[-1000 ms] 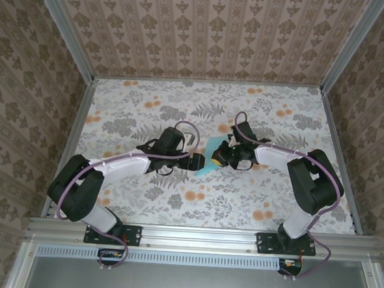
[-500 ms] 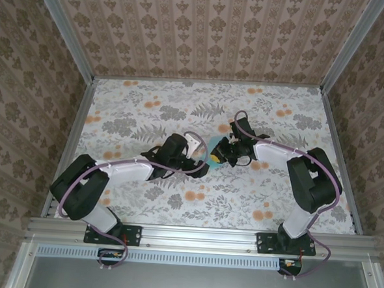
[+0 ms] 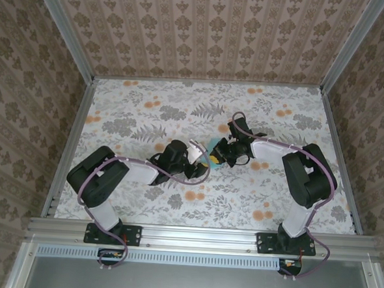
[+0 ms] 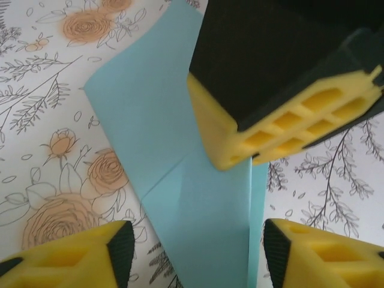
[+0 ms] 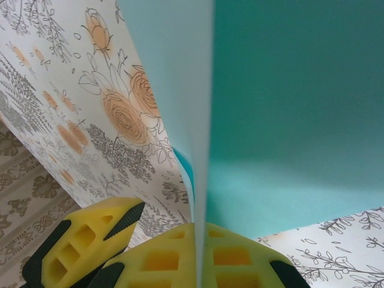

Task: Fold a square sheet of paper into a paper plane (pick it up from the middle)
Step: Fourth fold the wing at the center of the table.

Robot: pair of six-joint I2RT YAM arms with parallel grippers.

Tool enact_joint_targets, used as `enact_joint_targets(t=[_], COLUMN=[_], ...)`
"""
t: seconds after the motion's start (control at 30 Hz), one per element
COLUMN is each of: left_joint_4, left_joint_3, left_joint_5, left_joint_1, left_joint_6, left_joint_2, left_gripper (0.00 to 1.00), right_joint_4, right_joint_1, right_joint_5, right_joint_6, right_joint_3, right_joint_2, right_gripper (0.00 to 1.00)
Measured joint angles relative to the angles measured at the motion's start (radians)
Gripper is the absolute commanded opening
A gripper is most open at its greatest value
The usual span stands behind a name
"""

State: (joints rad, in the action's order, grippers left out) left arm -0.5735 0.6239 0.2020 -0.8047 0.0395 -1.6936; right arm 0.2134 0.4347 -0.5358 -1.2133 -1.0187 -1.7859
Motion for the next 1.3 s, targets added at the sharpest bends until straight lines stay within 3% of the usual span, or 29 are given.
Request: enact_joint_targets(t=[0.23,0.4,0.53,0.6,0.73,0.83,1.3], left_joint_4=[-0.086,-0.094,-0.094,-0.094,-0.091,-0.085,-0.085], left_joint_3=[-0.02,-0.022,-0.021,-0.021,-0.02,-0.02,-0.02], left_joint_5=[0.037,0.065,0.083,0.091,0.106,0.126,0.18], left_joint_1=[0.0,0.0,0.0,0.0,0.004,0.01,0.034], left_joint_6=[0.055,0.08,0.092,0.092,0.087,0.067,-0.192], left_joint_2=[-0.034,-0.045,-0.055,-0.059,-0.06,-0.061,-0.061], left_gripper=[0.47,0.26,0.16,0.13,0.08,0.06,0.06], right_joint_4=[0.0,0.001,0.001,0.002,0.008,0.006,-0.043], right_joint_1=[-0.004,-0.008,-0.01,-0.01,-0.016,-0.031,-0.062], right_joint_5=[-0.018,-0.022,-0.022,-0.022,-0.025,-0.024,-0.01], right_joint_6=[-0.003,-0.004,-0.01,-0.011,-0.008,0.014,0.244], right_joint_3=[0.0,0.0,0.0,0.0,0.0,0.009,0.117], right_joint_2=[0.0,0.0,0.0,0.0,0.0,0.009,0.175], right_gripper=[0.0,0.0,0.0,0.06,0.4,0.51,0.56])
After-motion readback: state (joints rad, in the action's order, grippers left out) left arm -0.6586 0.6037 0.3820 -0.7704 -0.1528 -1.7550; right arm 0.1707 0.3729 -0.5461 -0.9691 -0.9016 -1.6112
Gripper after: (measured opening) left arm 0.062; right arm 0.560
